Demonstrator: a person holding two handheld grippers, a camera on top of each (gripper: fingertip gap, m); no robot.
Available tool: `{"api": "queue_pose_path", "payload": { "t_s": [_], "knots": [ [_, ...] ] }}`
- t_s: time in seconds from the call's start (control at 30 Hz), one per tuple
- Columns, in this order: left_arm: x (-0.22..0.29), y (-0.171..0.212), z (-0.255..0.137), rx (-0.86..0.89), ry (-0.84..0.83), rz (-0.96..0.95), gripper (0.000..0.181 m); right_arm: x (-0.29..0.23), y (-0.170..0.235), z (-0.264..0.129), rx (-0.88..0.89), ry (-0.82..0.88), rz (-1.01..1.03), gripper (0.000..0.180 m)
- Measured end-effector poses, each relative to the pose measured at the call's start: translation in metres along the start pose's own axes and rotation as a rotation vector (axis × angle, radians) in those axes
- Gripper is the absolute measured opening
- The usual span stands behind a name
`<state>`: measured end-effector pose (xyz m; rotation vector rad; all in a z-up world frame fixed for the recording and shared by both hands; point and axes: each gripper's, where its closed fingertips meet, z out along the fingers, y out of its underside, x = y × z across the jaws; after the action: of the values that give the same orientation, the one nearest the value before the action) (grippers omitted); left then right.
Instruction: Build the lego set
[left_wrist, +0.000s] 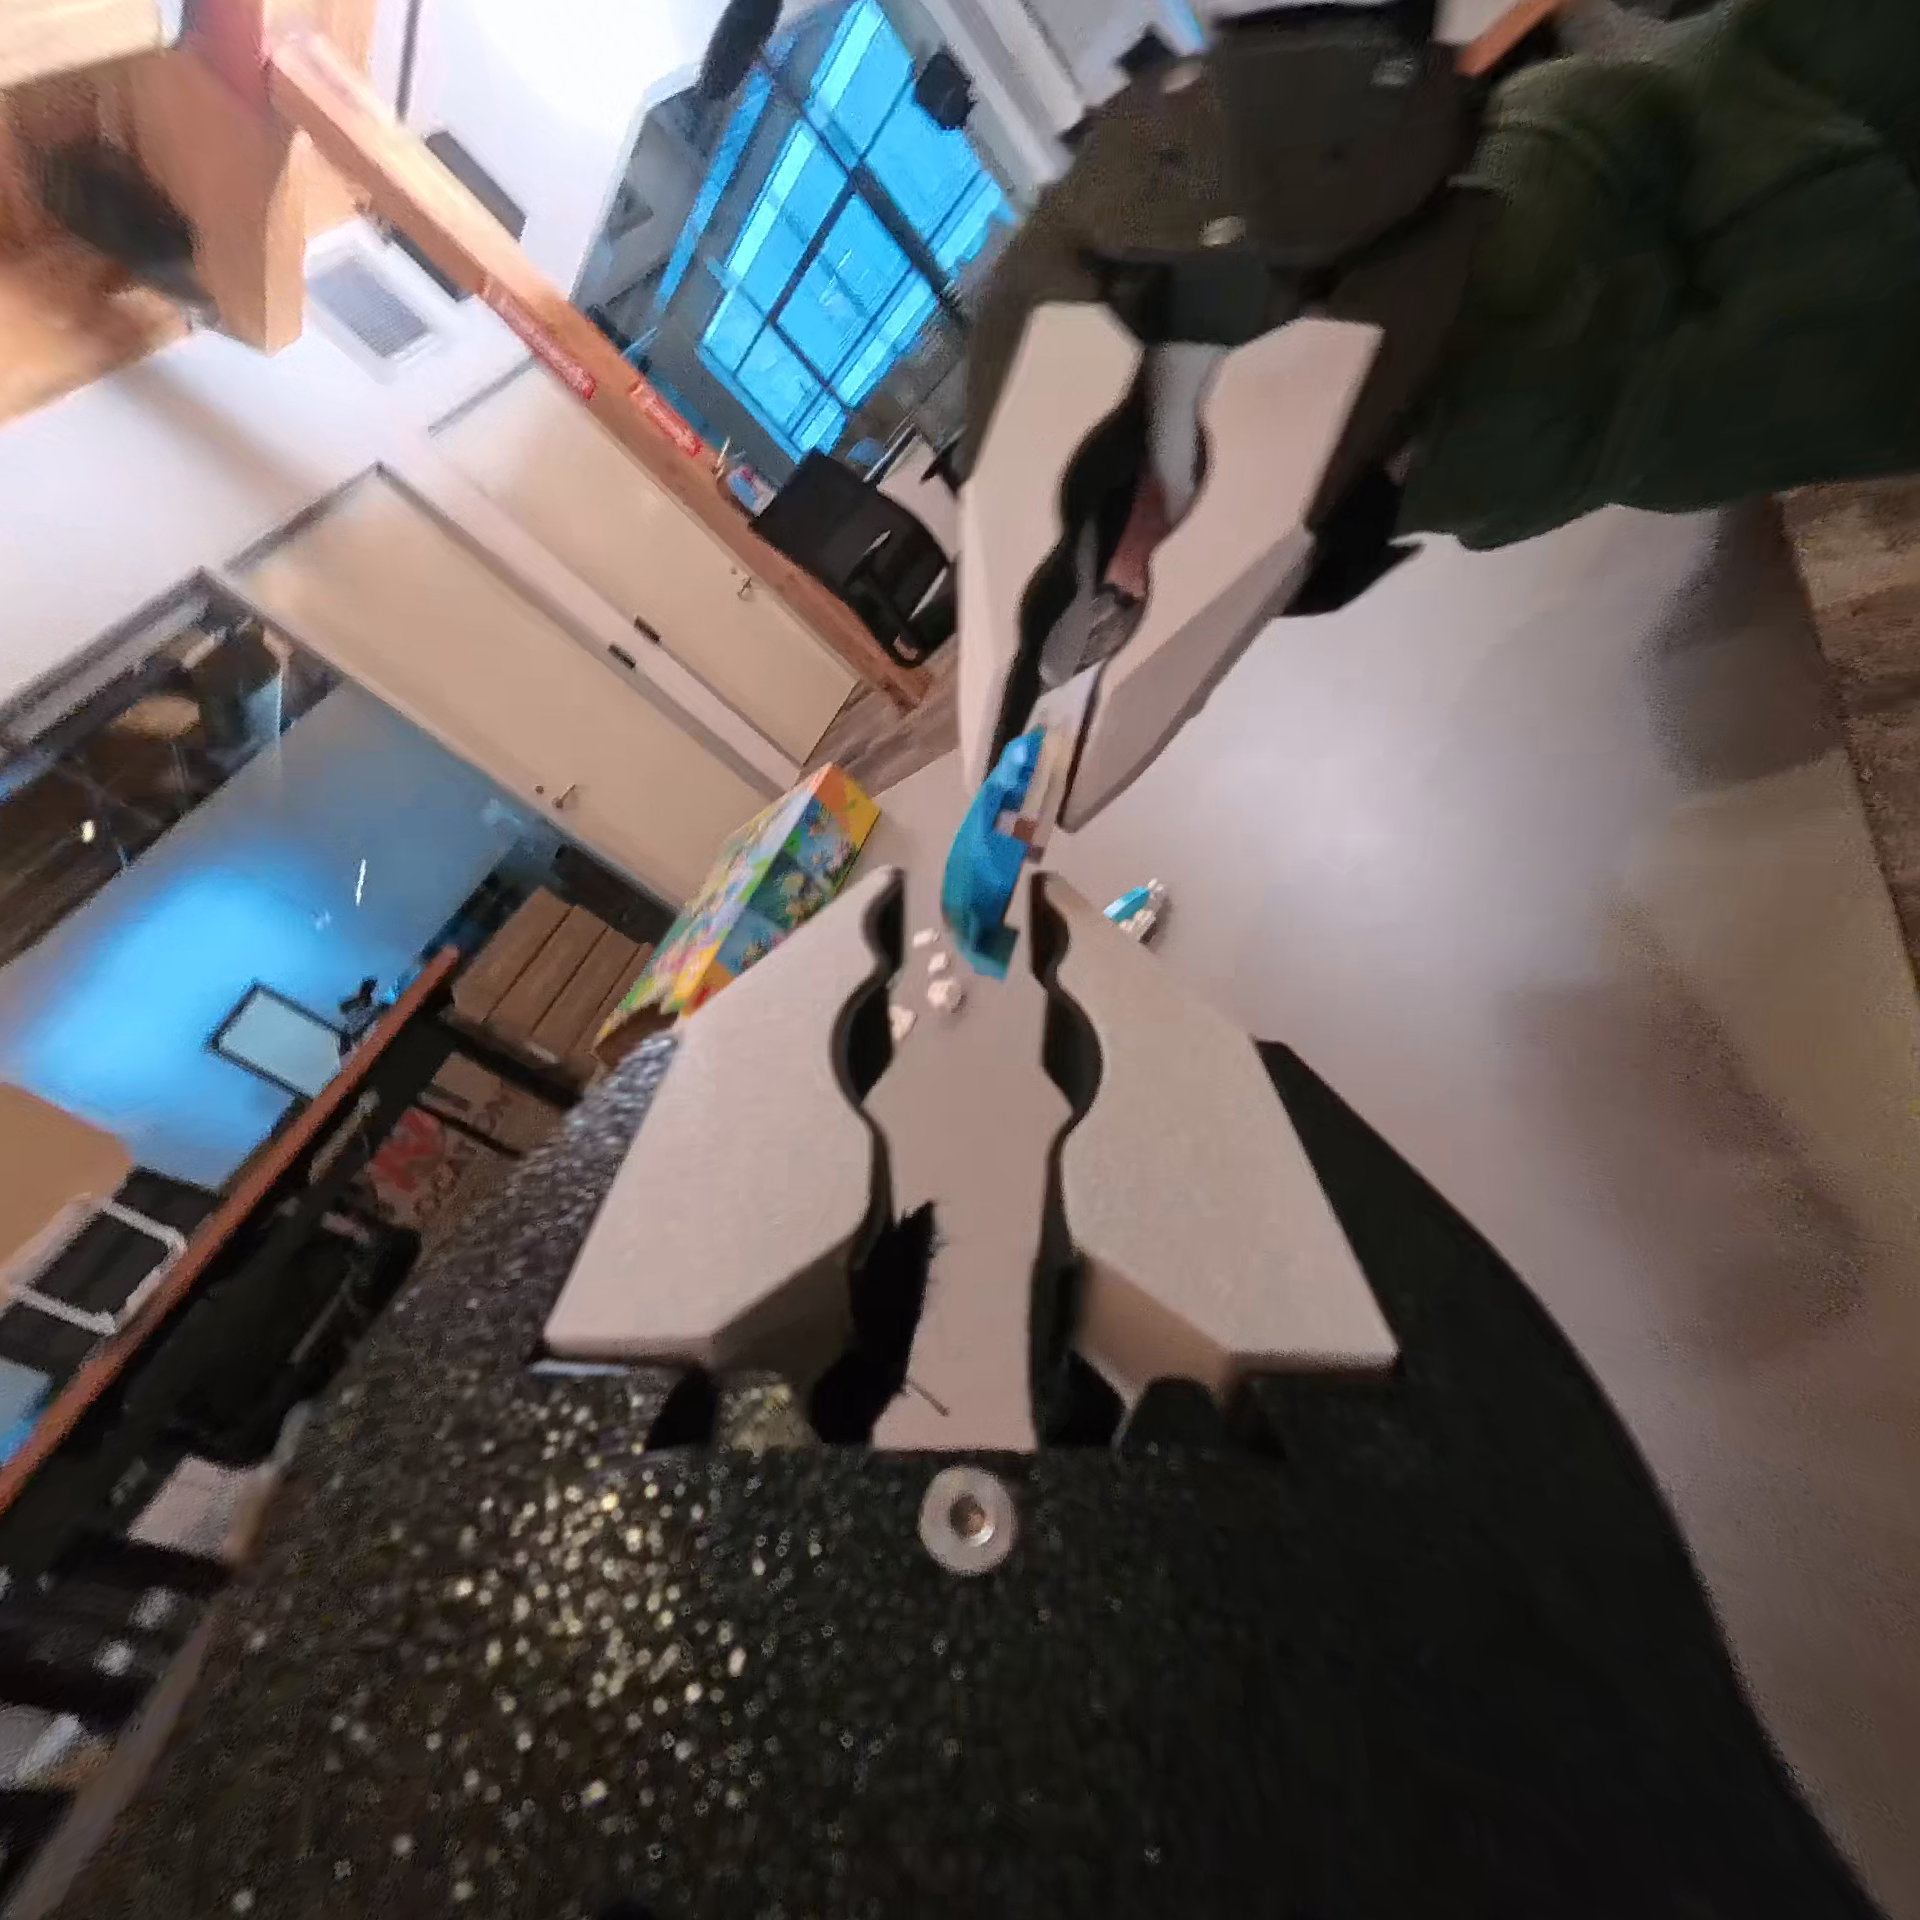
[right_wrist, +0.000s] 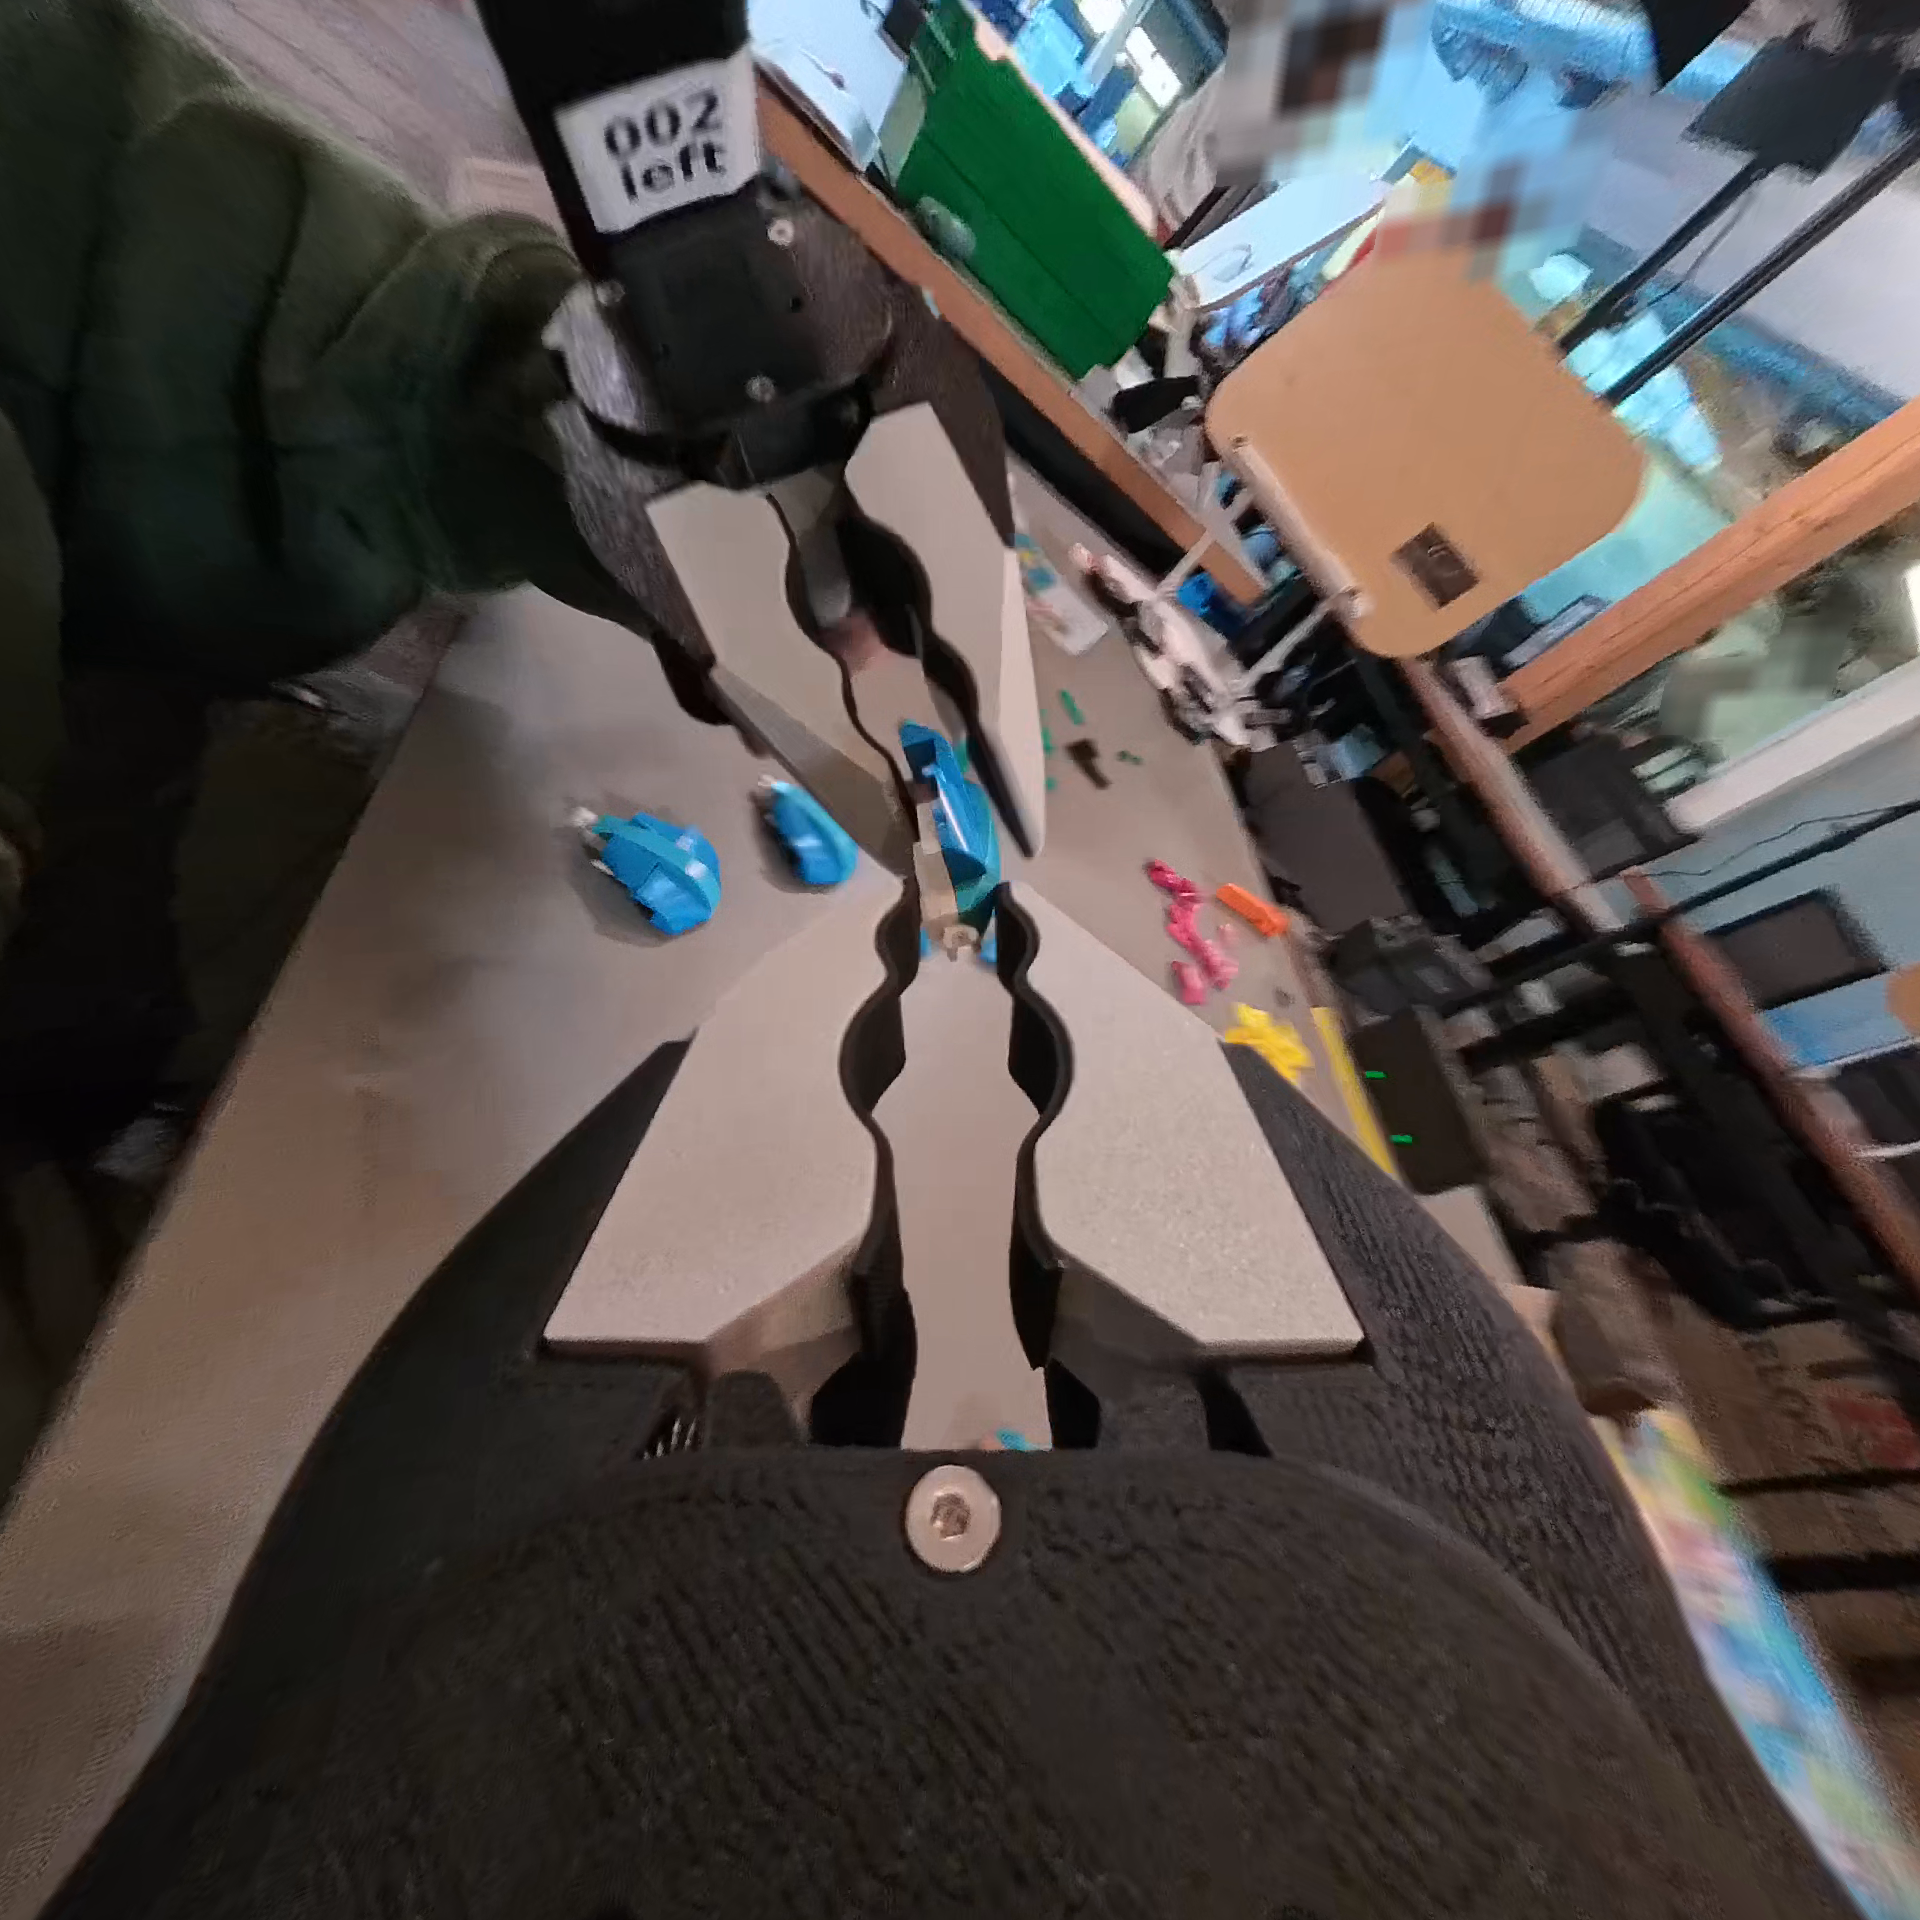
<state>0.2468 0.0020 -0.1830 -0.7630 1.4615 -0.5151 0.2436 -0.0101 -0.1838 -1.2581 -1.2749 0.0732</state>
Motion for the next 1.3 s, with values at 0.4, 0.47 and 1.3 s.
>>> {"api": "queue_pose_path", "payload": {
  "t_s": [0.4, 0.47, 1.3],
  "knots": [
    [-0.077, 0.045, -0.079, -0.138, -0.360, -0.309, 0.039, 0.031, 0.022, 0.013, -0.199, 0.568, -0.964, 0.012],
    [-0.082, 0.049, -0.090, -0.135, -0.389, -0.350, 0.038, 0.033, 0.017, 0.015, -0.186, 0.597, -0.969, 0.012],
    [-0.115, 0.113, -0.138, -0.166, -0.742, -0.406, 0.032, -0.018, 0.094, 0.072, -0.415, 0.124, -0.859, 0.013]
  ]
}}
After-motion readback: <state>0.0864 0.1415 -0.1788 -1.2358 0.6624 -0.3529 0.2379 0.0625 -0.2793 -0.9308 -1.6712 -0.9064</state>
